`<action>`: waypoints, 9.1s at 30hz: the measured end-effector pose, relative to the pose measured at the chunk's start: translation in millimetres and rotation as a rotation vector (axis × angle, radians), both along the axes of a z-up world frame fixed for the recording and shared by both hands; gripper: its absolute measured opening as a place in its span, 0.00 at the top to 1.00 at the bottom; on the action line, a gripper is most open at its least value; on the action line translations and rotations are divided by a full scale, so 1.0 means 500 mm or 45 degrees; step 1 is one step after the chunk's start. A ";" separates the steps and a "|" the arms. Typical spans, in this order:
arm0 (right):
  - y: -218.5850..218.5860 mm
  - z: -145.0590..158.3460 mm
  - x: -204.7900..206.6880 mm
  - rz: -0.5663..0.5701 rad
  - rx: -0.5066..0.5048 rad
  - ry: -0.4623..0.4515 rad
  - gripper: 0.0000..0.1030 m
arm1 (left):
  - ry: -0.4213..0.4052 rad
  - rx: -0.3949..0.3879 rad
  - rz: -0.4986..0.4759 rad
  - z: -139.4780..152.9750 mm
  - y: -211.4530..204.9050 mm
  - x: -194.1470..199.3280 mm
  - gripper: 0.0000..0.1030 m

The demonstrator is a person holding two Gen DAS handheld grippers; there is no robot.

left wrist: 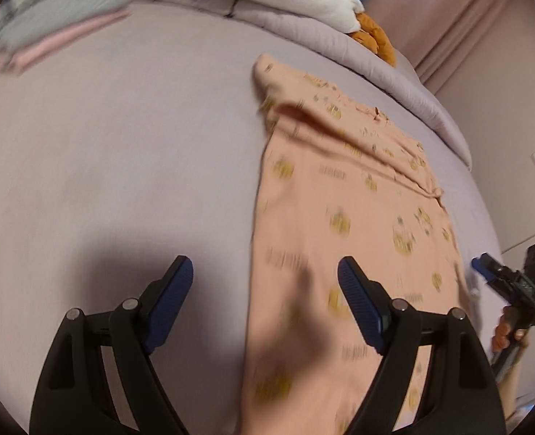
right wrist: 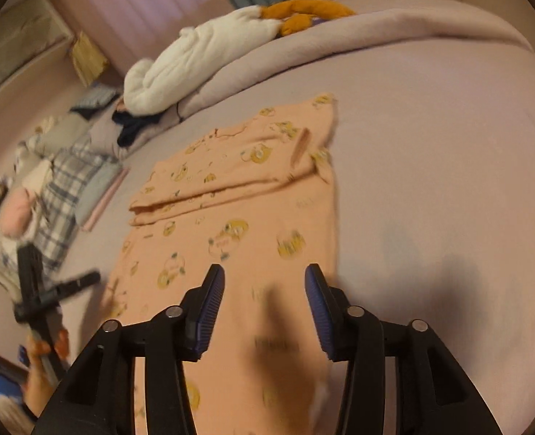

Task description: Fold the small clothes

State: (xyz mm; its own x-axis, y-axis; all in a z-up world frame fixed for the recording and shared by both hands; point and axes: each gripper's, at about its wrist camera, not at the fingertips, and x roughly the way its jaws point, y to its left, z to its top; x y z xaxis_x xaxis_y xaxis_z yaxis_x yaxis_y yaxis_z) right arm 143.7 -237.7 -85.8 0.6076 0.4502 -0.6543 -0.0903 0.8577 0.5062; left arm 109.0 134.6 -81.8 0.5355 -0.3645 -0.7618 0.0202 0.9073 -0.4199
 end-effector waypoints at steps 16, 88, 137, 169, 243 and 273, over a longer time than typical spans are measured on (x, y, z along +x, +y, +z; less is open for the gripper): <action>-0.009 -0.055 -0.124 0.041 0.051 0.150 0.52 | -0.005 -0.130 -0.121 -0.010 -0.057 -0.109 0.20; 0.069 -0.099 -0.160 0.242 0.362 0.183 0.69 | 0.117 -0.508 -0.091 -0.046 -0.002 -0.109 0.75; 0.079 -0.042 -0.124 0.256 0.675 -0.069 0.95 | 0.002 -0.955 -0.185 -0.009 -0.010 -0.032 0.94; 0.053 -0.009 -0.036 0.227 0.664 -0.152 0.95 | -0.093 -0.957 -0.232 0.045 -0.027 0.066 0.94; 0.007 0.035 0.220 0.107 0.001 -0.013 0.64 | -0.030 -0.306 -0.181 0.077 -0.069 0.371 0.58; 0.062 0.007 0.057 0.172 -0.255 0.030 0.76 | 0.013 0.123 -0.084 -0.006 -0.038 0.189 0.48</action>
